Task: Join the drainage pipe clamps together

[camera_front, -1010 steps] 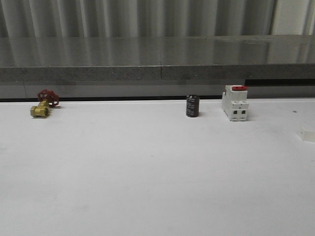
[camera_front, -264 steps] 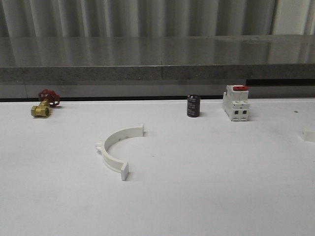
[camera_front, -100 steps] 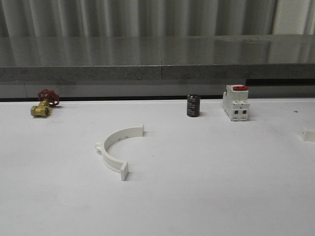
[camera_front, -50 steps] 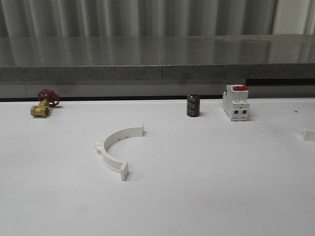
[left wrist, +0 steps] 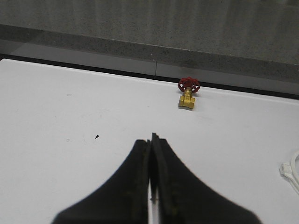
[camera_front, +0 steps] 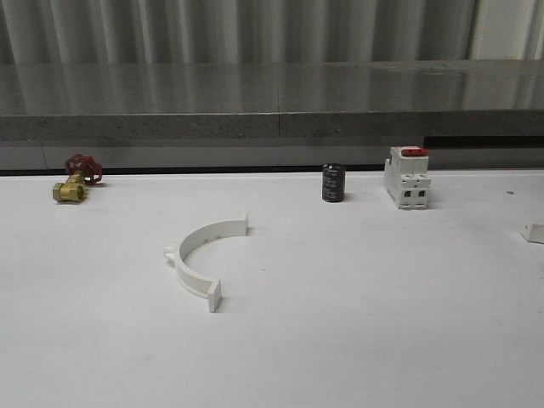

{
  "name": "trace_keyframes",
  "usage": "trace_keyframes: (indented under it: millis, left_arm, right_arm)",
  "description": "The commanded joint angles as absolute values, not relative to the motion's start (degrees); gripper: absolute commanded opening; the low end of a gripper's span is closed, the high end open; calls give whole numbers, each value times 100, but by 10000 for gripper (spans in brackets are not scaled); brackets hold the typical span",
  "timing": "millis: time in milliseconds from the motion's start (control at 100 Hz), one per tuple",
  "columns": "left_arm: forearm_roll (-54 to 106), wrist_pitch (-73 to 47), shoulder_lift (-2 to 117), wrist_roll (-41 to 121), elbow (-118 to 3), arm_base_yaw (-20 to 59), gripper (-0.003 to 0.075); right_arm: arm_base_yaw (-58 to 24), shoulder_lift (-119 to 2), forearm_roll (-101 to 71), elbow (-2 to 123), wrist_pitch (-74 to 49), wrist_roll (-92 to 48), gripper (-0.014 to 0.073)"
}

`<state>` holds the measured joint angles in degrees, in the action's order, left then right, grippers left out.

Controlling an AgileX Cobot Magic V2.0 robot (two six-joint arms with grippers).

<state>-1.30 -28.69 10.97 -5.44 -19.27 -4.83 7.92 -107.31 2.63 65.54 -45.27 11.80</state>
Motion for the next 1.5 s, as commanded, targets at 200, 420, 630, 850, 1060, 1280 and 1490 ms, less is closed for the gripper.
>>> trace_keyframes:
  millis: [200, 420, 630, 850, 1060, 1280, 1490]
  left_arm:
    - [-117, -2440, 1157, -555, -2090, -489, -21]
    - [-117, -2440, 1157, -555, -2090, -489, -21]
    - [-117, -2440, 1157, -555, -2090, -489, -21]
    - [-117, -2440, 1157, -555, -2090, -489, -21]
    - [-117, -2440, 1157, -555, -2090, -489, -21]
    - [-117, -2440, 1157, -555, -2090, -489, -21]
    - [-117, -2440, 1157, -555, -2090, -489, -21]
  right_arm:
    - [604, -10114, 405, 6700, -4474, 1717, -23]
    - [-121, -9579, 837, 6721, -4821, 2851, -23]
    - [-1149, -9561, 843, 6878, -5047, 3751, -23]
    - [-2053, -9770, 864, 7194, -5048, 4738, -23]
    - [-2676, -10301, 864, 7730, -5348, 5158, -23]
    - [-3320, -10930, 864, 8423, -5497, 5470, -23]
    - [-3648, -11384, 857, 8906, -5447, 5772, -23]
